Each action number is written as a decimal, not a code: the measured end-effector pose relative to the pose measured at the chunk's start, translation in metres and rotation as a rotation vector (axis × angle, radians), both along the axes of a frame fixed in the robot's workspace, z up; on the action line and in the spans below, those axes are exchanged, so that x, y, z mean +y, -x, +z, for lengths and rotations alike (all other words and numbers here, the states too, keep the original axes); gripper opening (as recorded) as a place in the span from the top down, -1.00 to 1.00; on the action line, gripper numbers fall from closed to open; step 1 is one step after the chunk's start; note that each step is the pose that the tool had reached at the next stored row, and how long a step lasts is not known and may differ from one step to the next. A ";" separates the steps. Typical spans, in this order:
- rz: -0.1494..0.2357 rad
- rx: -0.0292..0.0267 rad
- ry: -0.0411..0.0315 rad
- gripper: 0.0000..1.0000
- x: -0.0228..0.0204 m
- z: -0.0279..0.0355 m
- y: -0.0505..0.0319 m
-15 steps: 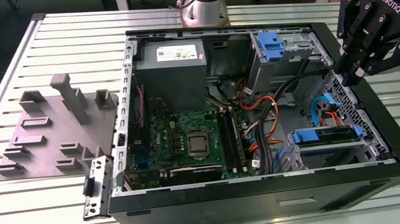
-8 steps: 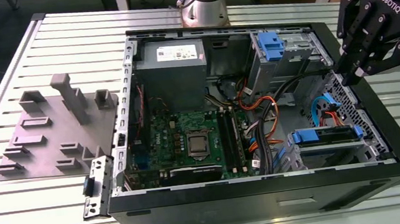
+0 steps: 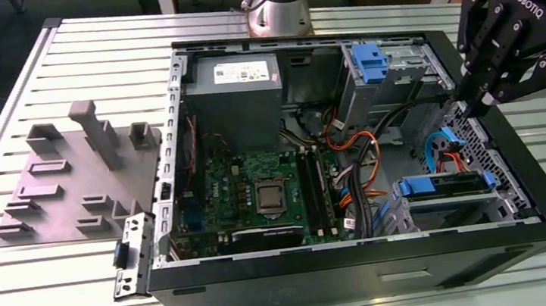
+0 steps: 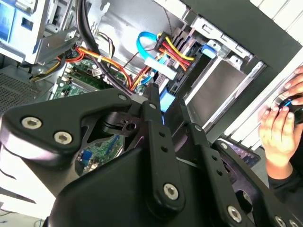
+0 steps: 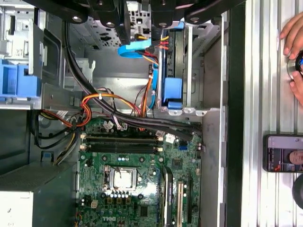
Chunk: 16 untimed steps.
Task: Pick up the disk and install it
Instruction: 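Insert the second disk wire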
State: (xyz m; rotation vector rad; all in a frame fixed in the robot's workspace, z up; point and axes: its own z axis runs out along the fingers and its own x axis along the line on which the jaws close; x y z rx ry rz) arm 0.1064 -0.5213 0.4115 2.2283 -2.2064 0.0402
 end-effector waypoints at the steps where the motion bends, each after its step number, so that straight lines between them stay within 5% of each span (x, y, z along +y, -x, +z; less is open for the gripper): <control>1: 0.000 -0.0001 0.0000 0.37 0.0000 0.0000 0.0002; 16: 0.000 -0.0001 0.0000 0.37 0.0000 0.0000 0.0025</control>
